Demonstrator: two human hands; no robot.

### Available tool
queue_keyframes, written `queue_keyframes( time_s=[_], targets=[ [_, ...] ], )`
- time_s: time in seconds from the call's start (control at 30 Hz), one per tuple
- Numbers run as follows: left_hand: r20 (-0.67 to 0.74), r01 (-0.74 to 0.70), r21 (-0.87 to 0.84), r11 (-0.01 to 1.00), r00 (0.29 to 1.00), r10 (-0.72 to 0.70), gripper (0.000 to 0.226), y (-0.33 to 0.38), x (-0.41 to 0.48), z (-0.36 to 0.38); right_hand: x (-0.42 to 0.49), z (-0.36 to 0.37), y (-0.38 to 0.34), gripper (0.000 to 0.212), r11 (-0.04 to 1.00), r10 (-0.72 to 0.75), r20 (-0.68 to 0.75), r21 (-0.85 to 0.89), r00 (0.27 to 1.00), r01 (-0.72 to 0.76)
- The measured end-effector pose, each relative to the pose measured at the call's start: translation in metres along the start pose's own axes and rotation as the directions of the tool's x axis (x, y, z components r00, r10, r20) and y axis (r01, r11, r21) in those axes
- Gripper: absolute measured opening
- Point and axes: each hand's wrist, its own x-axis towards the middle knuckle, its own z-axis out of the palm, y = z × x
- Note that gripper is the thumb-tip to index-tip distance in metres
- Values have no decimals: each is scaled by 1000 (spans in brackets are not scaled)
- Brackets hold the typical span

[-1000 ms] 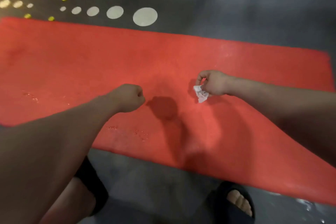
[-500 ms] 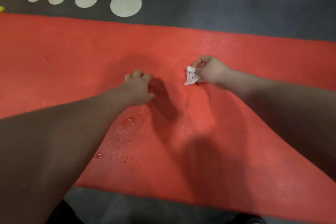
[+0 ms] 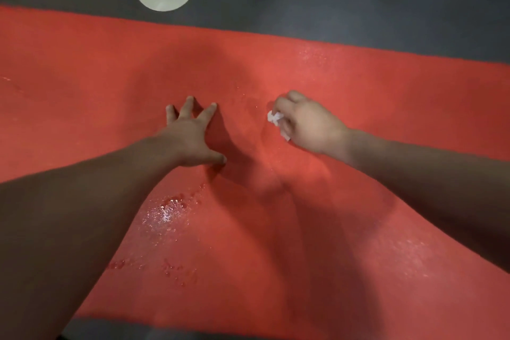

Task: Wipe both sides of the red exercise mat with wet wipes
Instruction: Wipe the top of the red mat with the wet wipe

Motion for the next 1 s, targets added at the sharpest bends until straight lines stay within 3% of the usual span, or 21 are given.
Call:
queue_keyframes(
  time_s=[0.07, 0.17, 0.27, 0.33, 0.4, 0.47, 0.53, 0.57, 0.63, 0.7, 0.77, 0.83, 0.9, 1.0],
  targets=[
    [-9, 4, 32, 999, 1000, -4, 140, -7, 1, 1, 24, -3, 18, 19, 999, 50, -123, -3, 991, -50],
    [16, 59, 19, 998, 998, -59, 143, -11, -2, 7, 58, -12, 44, 26, 968, 243, -307, 22, 920, -248],
    [78, 59, 46, 997, 995, -63, 139, -5, -5, 0, 70, -8, 41, 24, 944, 316, -306, 4, 898, -331],
    [89, 64, 34, 997, 994, -67, 138, -2, -6, -5, 60, 1, 25, 21, 979, 201, -256, 22, 945, -203],
    [90, 67, 12, 998, 994, -68, 139, -3, -6, -5, 38, 18, 5, 19, 1000, -4, -156, 21, 988, 7],
    [93, 57, 13, 998, 994, -58, 139, -5, -6, -3, 15, 32, -8, 16, 972, -235, -46, -6, 971, 235],
    [104, 52, 10, 999, 993, -53, 139, -4, -5, -3, 13, 26, -3, 19, 943, -328, 21, -59, 945, 328],
    [107, 55, 5, 998, 993, -56, 139, -4, -5, -3, 21, 20, 5, 22, 955, -284, 0, -88, 959, 283],
    [113, 66, -2, 998, 991, -65, 140, -4, -5, -4, 42, 4, 25, 24, 992, -64, -162, -117, 985, 45],
    [117, 69, -4, 998, 991, -68, 140, -3, -4, -3, 60, -11, 40, 25, 963, 209, -298, -100, 931, -249],
    [126, 73, -10, 997, 989, -72, 139, -3, -4, -3, 67, -10, 33, 26, 938, 298, -327, -71, 897, -338],
    [136, 78, -8, 997, 988, -76, 140, -3, -3, -3, 59, 6, 12, 29, 984, 165, -255, -24, 953, -176],
    [138, 74, 4, 997, 988, -74, 141, -4, -2, -3, 40, 26, -8, 27, 996, -84, -136, 6, 987, 85],
    [140, 67, 10, 998, 988, -68, 141, -4, 0, -2, 28, 27, -11, 23, 935, -353, -5, -41, 935, 353]
  ],
)
